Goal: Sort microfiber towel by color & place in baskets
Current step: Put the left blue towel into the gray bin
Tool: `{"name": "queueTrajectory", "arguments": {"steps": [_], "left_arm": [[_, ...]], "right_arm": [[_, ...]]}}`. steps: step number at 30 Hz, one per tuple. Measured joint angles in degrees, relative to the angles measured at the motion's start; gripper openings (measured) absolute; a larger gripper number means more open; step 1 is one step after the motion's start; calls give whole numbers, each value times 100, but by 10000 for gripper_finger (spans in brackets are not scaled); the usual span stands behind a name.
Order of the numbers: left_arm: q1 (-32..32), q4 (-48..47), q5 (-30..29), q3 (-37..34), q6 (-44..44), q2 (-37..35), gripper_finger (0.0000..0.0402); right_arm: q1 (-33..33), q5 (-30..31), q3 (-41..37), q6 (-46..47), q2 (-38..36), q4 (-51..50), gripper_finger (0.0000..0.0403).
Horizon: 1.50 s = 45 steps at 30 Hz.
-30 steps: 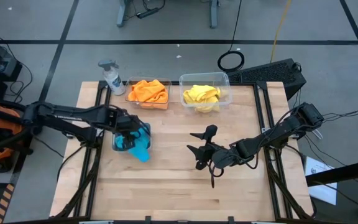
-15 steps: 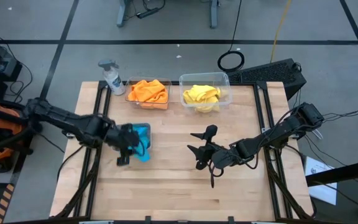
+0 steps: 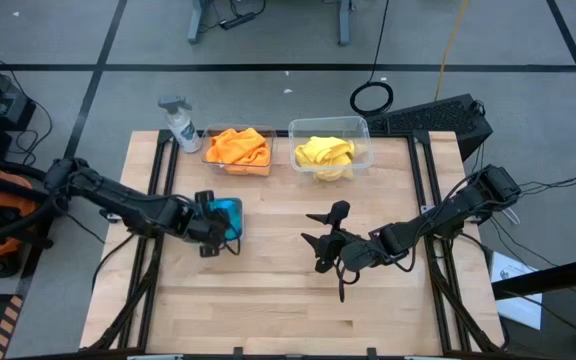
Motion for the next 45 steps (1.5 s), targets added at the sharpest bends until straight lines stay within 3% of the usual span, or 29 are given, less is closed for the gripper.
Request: {"name": "queueTrajectory", "arguments": {"steps": [5, 10, 14, 18, 25, 33, 38, 45], "left_arm": [[497, -113, 50, -85, -11, -5, 7], [859, 361, 929, -611, -5, -5, 6], [1017, 824, 1035, -1054, -6, 4, 8], [1027, 854, 1054, -1060, -162, -6, 9], [1018, 481, 1082, -468, -208, -17, 56], [1016, -1292, 1380, 651, -315, -24, 101], [1044, -1063, 891, 654, -138, -19, 82], [1376, -217, 946, -196, -145, 243, 7]], "right_arm": [[1, 0, 0, 2, 0, -2, 253], [0, 0, 0, 9, 0, -4, 253], [0, -1, 0, 22, 0, -12, 253], [2, 0, 0, 20, 0, -24, 253], [1, 0, 0, 20, 0, -29, 254], [0, 0, 0, 15, 0, -39, 254], [2, -3, 0, 17, 0, -39, 254], [27, -154, 0, -2, 0, -83, 254]]}}
